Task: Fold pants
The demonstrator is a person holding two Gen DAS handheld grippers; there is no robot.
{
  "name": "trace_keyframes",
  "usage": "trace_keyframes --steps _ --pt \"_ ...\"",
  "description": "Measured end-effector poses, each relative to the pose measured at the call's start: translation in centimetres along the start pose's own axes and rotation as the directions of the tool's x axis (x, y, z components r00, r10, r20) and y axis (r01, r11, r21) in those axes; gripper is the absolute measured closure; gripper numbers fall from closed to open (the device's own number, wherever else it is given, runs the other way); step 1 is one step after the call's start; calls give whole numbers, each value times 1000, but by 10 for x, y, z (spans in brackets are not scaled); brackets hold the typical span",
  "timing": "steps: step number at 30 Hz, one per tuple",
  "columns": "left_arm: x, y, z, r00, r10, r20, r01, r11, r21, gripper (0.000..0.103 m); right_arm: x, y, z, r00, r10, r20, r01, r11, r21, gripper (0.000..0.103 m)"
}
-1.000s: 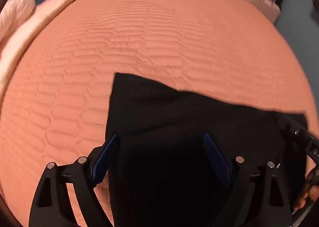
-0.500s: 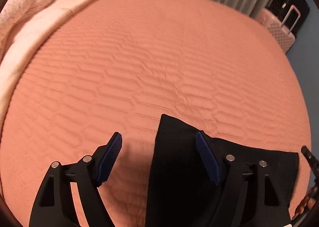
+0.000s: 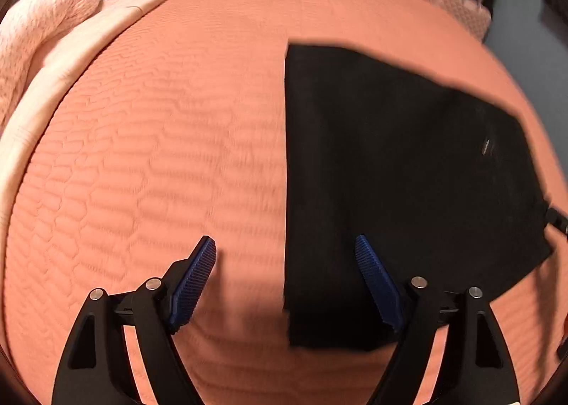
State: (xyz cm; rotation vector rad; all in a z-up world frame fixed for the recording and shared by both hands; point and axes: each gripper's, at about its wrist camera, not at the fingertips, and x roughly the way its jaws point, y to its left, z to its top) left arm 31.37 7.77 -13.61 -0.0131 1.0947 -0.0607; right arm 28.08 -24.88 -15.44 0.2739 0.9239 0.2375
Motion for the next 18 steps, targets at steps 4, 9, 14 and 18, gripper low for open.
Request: trace_keyframes --steps 4,9,14,18 --pt "-18 43 -2 998 -63 -19 59 986 -158 19 -37 -33 3 995 -101 -10 101 981 165 85" --pt "-22 76 -9 972 -233 9 225 925 -307 18 -64 -51 3 997 -51 54 36 968 247 16" --pt "-13 20 15 976 -218 -18 208 951 -228 15 -13 4 22 999 42 -11 -38 970 240 16" --pt "-2 -8 24 956 -293 -17 289 949 -129 11 22 -6 14 980 197 -35 -171 916 364 15"
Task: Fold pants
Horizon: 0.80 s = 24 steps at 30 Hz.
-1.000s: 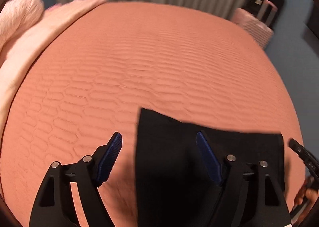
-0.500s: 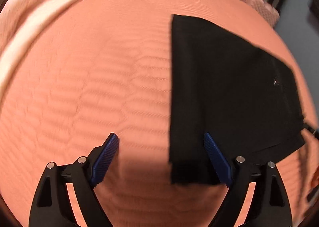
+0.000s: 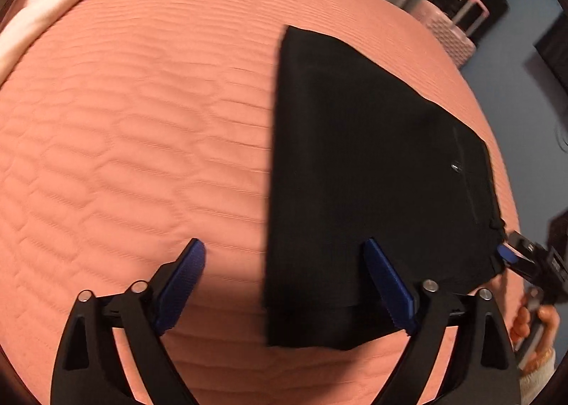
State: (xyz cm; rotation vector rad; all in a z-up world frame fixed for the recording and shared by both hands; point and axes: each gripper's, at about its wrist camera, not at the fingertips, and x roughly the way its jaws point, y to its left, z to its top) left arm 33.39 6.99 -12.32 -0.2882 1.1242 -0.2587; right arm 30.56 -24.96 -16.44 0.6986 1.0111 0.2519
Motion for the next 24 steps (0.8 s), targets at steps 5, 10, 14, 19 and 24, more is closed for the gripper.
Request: trace_keyframes --steps 5,10,14,19,24 --pt "31 -27 7 999 30 -45 -24 992 127 5 18 6 -1 998 51 28 -51 999 -5 19" --pt "25 -35 25 998 0 -67 5 997 71 75 18 19 6 1000 -28 14 28 999 -16 75" --pt "-11 -45 19 999 44 -18 -42 995 93 91 -16 53 -5 999 -30 37 34 992 -122 81" --pt "-65 -39 -52 998 5 -59 0 997 78 91 -59 55 -69 1000 -19 -17 17 990 -137 81" --pt "-91 -37 -147 994 59 -94 -52 996 78 90 -85 20 -153 997 -23 -72 20 999 -43 81"
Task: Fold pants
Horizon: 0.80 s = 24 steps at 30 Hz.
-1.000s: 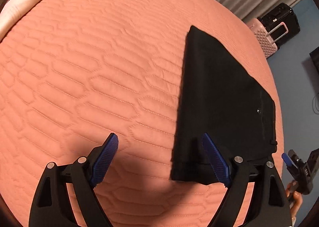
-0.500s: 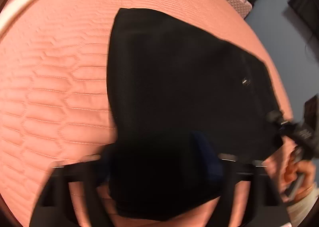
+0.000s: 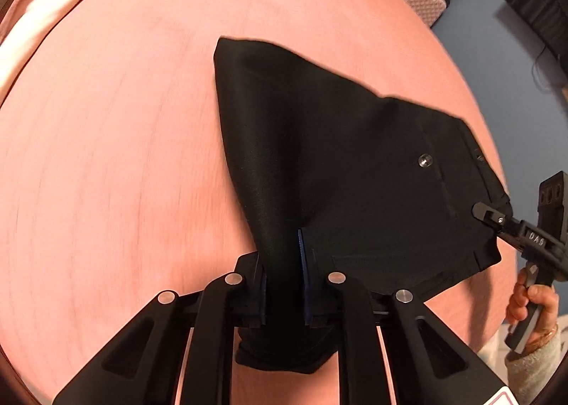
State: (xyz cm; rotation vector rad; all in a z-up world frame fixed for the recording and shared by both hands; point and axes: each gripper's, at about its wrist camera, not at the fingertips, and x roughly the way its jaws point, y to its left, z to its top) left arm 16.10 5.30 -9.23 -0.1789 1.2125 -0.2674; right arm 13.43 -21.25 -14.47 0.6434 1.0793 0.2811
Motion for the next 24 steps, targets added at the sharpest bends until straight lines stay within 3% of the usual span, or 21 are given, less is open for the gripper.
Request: trace_keyframes --steps 4,6,7,9,10,11,13,15,17,19,21,22,23,24 --pt "-6 0 -42 1000 20 -8 -20 1000 -18 84 -10 -8 -38 999 -30 -14 30 1000 -8 79" --pt "-3 -4 -50 997 83 4 -83 997 2 61 -5 -21 -45 996 -81 -29 81 996 -24 60" --pt "-3 -2 -52 994 112 17 -112 994 -6 53 -5 -25 -42 998 -62 -20 62 998 1 59" --pt "-18 11 -50 982 187 34 -185 981 -49 51 -28 -33 -41 998 -65 23 63 994 86 54" --pt "-34 16 -47 969 239 60 -236 970 -62 52 -43 -29 -40 990 -118 72 111 990 91 54" --pt "-46 16 -45 957 275 89 -270 961 -59 54 -62 -17 -37 970 -186 157 179 982 57 54" --pt "-71 6 -34 930 326 172 -329 944 -14 54 -79 5 -26 948 -211 239 219 976 -8 54" --pt "-79 -15 -14 916 328 233 -346 937 42 47 -72 36 -3 958 -146 245 172 981 -88 54" --pt "-63 -38 8 920 305 245 -336 937 95 38 -46 64 18 971 -93 222 135 973 -186 55" --pt "-31 -52 25 924 315 216 -347 929 128 38 -9 78 36 980 -95 174 135 962 -238 59" --pt "21 -47 43 938 332 99 -342 932 120 37 26 57 52 983 -150 108 170 961 -218 59" --pt "44 -42 51 931 362 51 -366 925 107 33 37 41 57 979 -185 86 199 961 -193 61" --pt "53 -33 50 938 343 52 -347 934 84 25 39 21 61 976 -203 78 213 965 -152 91" --pt "49 -28 48 941 332 63 -336 939 67 23 27 9 64 975 -205 88 214 971 -108 103"
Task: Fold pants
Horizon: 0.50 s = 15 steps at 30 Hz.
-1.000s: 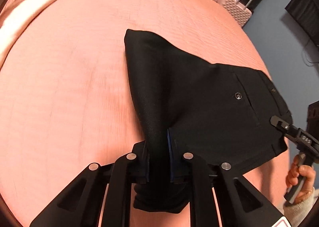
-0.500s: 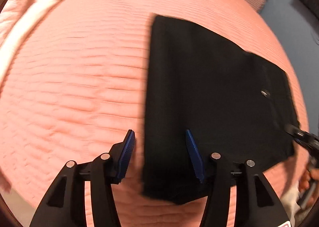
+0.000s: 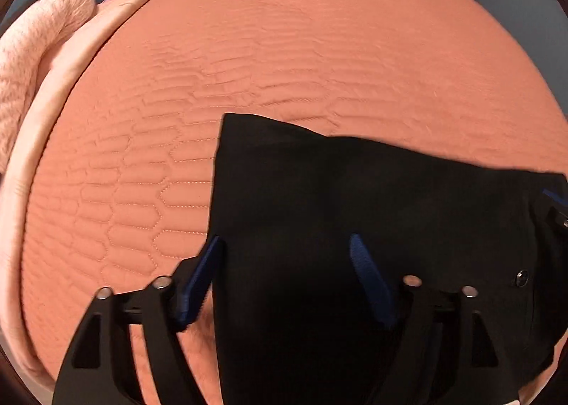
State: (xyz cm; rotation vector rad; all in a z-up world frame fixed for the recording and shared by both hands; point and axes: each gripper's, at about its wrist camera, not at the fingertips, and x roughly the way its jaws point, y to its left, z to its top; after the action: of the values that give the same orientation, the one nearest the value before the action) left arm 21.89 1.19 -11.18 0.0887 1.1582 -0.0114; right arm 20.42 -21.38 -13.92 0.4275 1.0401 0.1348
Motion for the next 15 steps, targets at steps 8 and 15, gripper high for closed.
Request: trace_keyframes --steps 8,15 --pt "-12 -11 -3 995 93 29 -94 995 42 26 -32 -26 -30 997 -74 15 74 997 9 103" --pt "-25 -21 -17 996 84 29 -85 996 37 27 -60 13 -87 992 -124 12 124 975 -184 98"
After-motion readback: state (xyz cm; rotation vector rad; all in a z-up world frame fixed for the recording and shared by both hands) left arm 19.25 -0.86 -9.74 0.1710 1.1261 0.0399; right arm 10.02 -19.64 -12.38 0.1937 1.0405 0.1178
